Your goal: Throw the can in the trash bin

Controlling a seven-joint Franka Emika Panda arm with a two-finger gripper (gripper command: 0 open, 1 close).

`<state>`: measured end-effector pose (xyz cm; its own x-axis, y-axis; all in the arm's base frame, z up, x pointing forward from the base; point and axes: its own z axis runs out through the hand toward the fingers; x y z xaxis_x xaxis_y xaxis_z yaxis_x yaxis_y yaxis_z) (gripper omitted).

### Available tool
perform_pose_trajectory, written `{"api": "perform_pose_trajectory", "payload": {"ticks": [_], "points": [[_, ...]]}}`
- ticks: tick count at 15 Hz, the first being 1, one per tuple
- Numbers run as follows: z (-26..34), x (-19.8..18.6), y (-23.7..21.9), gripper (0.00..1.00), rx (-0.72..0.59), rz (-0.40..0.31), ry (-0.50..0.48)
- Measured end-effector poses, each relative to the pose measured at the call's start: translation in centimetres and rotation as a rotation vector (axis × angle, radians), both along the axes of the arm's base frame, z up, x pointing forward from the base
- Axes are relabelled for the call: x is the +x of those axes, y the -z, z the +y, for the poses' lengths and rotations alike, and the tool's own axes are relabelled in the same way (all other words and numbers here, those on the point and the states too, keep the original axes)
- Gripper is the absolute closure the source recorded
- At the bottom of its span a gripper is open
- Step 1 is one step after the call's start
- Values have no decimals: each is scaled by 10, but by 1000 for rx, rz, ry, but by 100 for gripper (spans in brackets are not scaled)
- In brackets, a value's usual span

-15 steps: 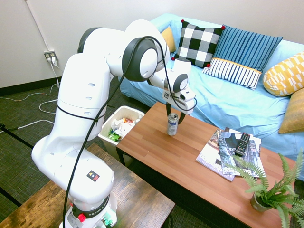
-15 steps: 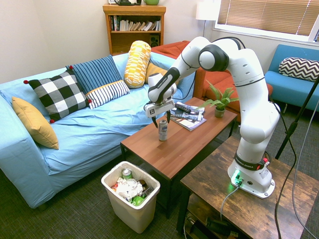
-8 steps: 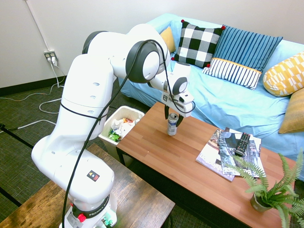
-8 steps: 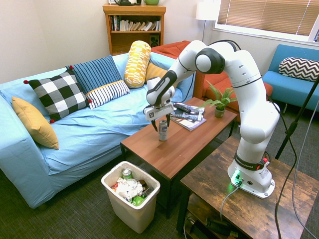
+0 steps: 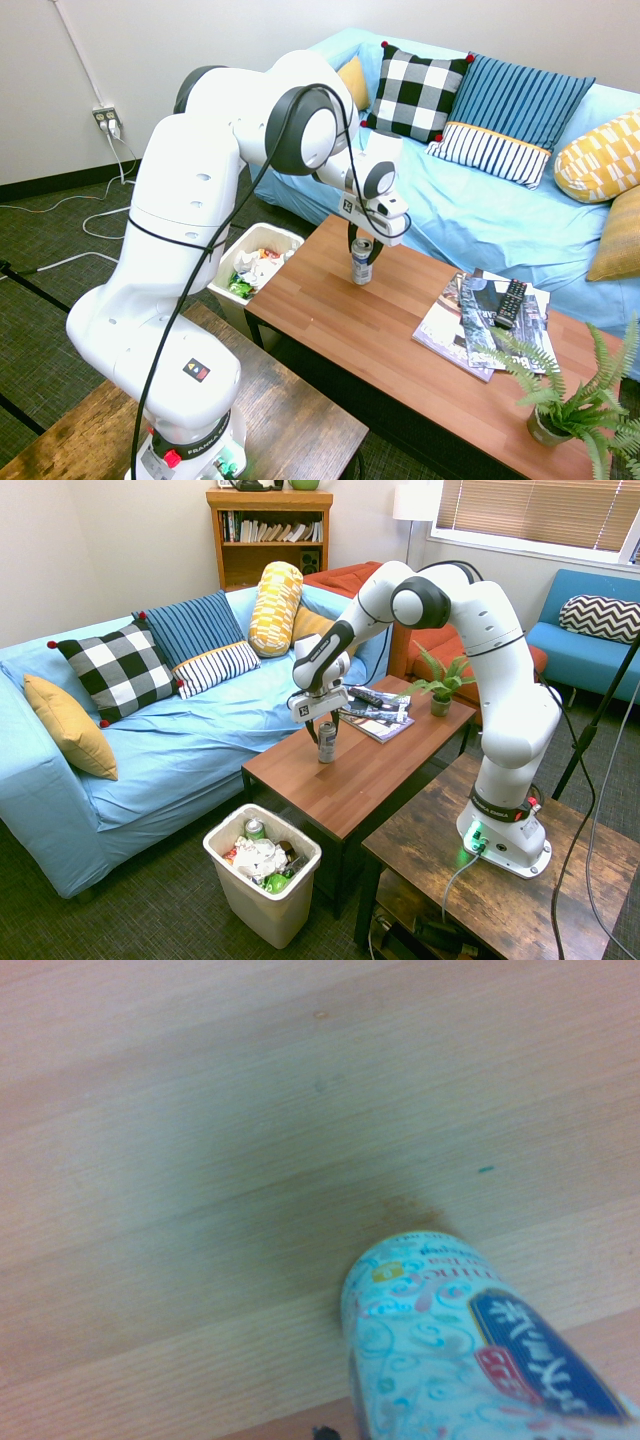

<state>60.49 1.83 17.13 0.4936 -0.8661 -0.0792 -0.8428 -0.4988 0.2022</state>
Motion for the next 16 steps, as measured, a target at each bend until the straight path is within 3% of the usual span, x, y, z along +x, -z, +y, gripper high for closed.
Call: {"api": "perform_pose_trajectory", "payload": {"ticks": [5,7,11,16], "points": [[-2,3,-6,100,15,-2,-15],[20,15,-41,100,16,-41,-54],[140,23,-130,100,-20,-138,-198],[295,4,-136,100,-42,-185,-350]]}}
